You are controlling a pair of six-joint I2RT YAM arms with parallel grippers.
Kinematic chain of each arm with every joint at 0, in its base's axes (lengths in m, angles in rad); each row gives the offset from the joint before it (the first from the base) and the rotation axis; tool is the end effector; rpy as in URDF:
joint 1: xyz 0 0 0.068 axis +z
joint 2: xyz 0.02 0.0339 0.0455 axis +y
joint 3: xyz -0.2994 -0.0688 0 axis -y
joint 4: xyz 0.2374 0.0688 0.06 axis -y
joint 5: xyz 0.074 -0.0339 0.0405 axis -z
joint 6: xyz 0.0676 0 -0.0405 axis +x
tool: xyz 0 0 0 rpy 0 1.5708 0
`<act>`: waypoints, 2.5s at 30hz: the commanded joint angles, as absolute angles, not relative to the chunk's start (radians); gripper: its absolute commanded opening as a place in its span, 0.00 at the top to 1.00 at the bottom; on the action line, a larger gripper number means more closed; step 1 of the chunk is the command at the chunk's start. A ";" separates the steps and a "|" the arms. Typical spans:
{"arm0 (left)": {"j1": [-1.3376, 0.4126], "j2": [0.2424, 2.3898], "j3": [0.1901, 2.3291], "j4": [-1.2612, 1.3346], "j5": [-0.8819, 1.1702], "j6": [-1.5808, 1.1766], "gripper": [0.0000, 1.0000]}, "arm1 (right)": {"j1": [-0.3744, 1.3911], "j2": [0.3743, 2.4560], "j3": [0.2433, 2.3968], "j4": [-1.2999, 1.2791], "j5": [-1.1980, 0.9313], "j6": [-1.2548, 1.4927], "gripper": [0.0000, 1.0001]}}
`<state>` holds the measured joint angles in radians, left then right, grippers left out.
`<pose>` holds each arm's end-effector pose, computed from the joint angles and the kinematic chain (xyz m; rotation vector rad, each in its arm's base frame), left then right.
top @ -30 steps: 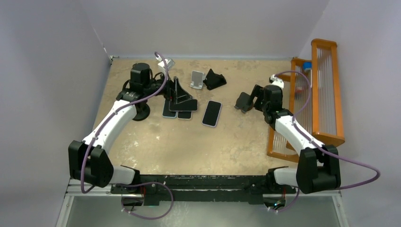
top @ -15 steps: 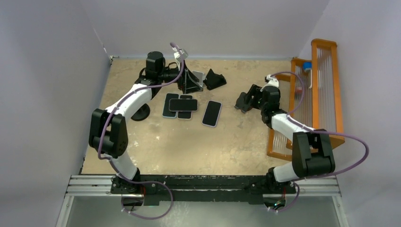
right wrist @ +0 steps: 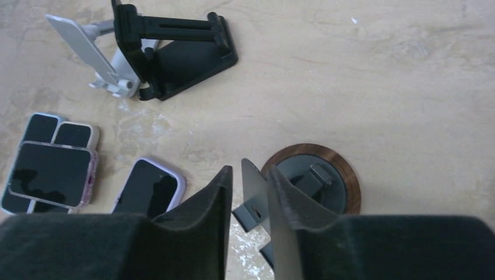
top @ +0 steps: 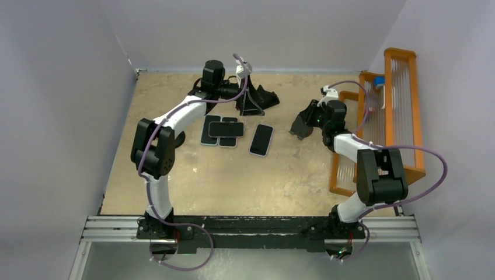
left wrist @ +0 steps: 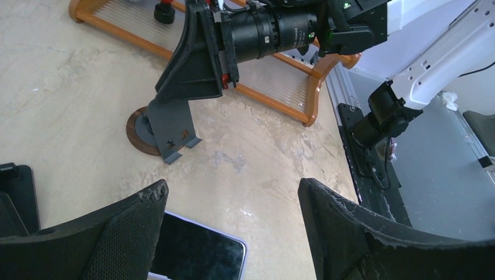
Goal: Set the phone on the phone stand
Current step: Pick up the phone stand at the center of the board.
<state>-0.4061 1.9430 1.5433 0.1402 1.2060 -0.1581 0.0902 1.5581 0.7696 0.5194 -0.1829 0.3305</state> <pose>0.4029 -0.2420 0.3301 1.0941 1.5620 -1.4754 0.3589 0.0448 0.2494 0.0938 1.8580 0.4615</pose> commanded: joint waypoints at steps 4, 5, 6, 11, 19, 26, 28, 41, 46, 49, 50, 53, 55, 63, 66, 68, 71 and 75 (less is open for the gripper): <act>-0.400 1.972 1.661 0.035 1.297 -0.040 0.19 | 0.075 1.602 0.806 0.579 -0.284 0.254 0.65; -0.400 1.972 1.664 0.025 1.299 -0.027 0.19 | 0.074 1.598 0.808 0.566 -0.276 0.244 0.52; -0.400 1.972 1.665 0.018 1.298 -0.021 0.19 | 0.072 1.589 0.805 0.563 -0.271 0.235 0.42; -0.400 1.989 1.676 0.006 1.315 -0.020 0.19 | 0.069 1.513 0.761 0.599 -0.234 0.219 0.25; -0.399 1.976 1.700 -0.099 1.324 0.033 0.19 | 0.047 1.592 0.787 0.605 -0.371 0.186 0.32; -0.399 1.939 1.691 -0.133 1.343 0.074 0.19 | 0.002 1.653 0.833 0.546 -0.477 0.170 0.35; -0.399 1.940 1.693 -0.131 1.352 0.070 0.20 | 0.002 1.679 0.856 0.507 -0.517 0.158 0.43; -0.388 1.930 1.661 -0.125 1.385 0.078 0.20 | 0.002 1.668 0.868 0.493 -0.663 0.109 1.00; -0.390 1.962 1.625 -0.041 1.441 0.019 0.19 | 0.002 1.614 0.921 0.408 -0.802 0.037 1.00; -0.403 1.974 1.601 0.002 1.420 0.012 0.23 | 0.002 1.608 0.964 0.345 -0.913 0.006 1.00; -0.411 1.969 1.587 0.021 1.384 0.031 0.25 | 0.005 1.599 0.969 0.328 -0.936 0.005 1.00; -0.437 1.964 1.539 0.121 1.300 0.013 0.30 | 0.044 1.562 0.971 0.317 -0.941 0.005 1.00; -0.453 1.975 1.521 0.178 1.281 -0.026 0.30 | 0.084 1.546 0.988 0.283 -0.935 -0.034 1.00; -0.500 2.031 1.558 0.302 1.248 -0.116 0.32 | 0.179 1.553 1.051 0.212 -0.912 -0.057 1.00; -0.508 2.043 1.585 0.252 1.215 -0.076 0.33 | 0.192 1.549 1.063 0.205 -0.917 -0.054 1.00; -0.507 2.036 1.581 0.229 1.186 -0.042 0.34 | 0.198 1.539 1.068 0.200 -0.921 -0.056 1.00; -0.506 2.034 1.578 0.207 1.164 -0.016 0.36 | 0.200 1.517 1.065 0.208 -0.932 -0.051 1.00; -0.503 2.045 1.573 0.221 1.124 -0.008 0.30 | 0.202 1.502 1.073 0.201 -0.950 -0.050 1.00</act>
<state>-0.5110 2.0388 1.5410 0.1936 1.2110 -0.0593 0.1848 1.5745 1.0142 0.1913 -0.8761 -0.0467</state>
